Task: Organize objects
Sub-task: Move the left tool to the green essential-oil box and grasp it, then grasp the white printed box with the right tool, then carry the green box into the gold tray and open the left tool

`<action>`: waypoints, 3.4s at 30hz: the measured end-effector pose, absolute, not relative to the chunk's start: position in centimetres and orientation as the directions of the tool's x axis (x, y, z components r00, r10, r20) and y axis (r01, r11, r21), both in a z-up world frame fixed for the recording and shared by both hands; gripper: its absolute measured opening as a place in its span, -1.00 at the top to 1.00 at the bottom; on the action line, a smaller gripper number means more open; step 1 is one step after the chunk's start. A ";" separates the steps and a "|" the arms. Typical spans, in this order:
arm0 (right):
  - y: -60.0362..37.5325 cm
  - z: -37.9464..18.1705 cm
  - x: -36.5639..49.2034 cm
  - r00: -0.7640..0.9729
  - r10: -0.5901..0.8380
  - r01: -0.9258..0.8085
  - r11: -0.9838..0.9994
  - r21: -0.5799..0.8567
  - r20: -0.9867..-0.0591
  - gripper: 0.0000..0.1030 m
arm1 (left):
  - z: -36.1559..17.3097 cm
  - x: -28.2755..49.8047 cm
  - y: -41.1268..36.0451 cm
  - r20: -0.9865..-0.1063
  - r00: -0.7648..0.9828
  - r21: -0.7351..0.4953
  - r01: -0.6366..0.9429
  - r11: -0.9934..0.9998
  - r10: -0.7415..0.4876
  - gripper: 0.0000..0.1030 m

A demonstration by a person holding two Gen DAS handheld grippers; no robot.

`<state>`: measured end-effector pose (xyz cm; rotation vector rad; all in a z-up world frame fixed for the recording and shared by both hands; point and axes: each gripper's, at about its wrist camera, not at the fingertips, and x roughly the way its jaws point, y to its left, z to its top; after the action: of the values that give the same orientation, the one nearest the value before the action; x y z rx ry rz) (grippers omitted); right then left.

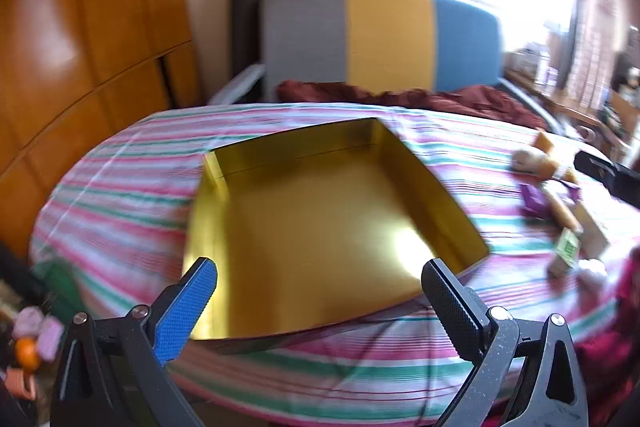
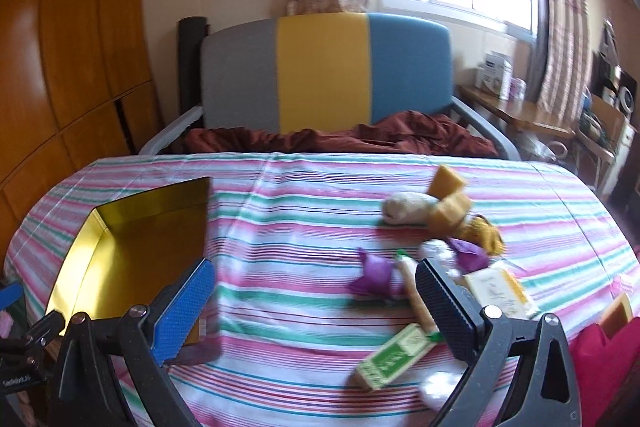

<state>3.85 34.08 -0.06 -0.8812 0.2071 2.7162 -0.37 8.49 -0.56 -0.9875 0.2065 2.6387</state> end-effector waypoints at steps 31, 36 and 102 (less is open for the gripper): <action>56.0 -4.6 12.1 -0.715 0.199 -0.605 -0.655 0.452 -0.670 -0.98 | -5.0 2.9 31.3 -0.758 -0.361 0.037 -0.855 -0.517 0.542 -0.82; 56.1 -4.6 12.2 -0.724 0.188 -0.598 -0.651 0.468 -0.663 -0.99 | -6.8 2.1 34.8 -0.790 -0.307 0.008 -0.871 -0.491 0.531 -0.58; 50.5 -13.3 0.3 -0.258 0.114 -0.400 -0.917 -0.001 -0.959 0.00 | -7.9 2.6 28.2 -0.717 -0.359 -0.077 -0.811 -0.580 0.597 0.41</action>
<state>0.34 50.51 -13.29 -1.6725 0.3474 2.2345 2.65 28.24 -7.86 -0.9051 0.3659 2.0201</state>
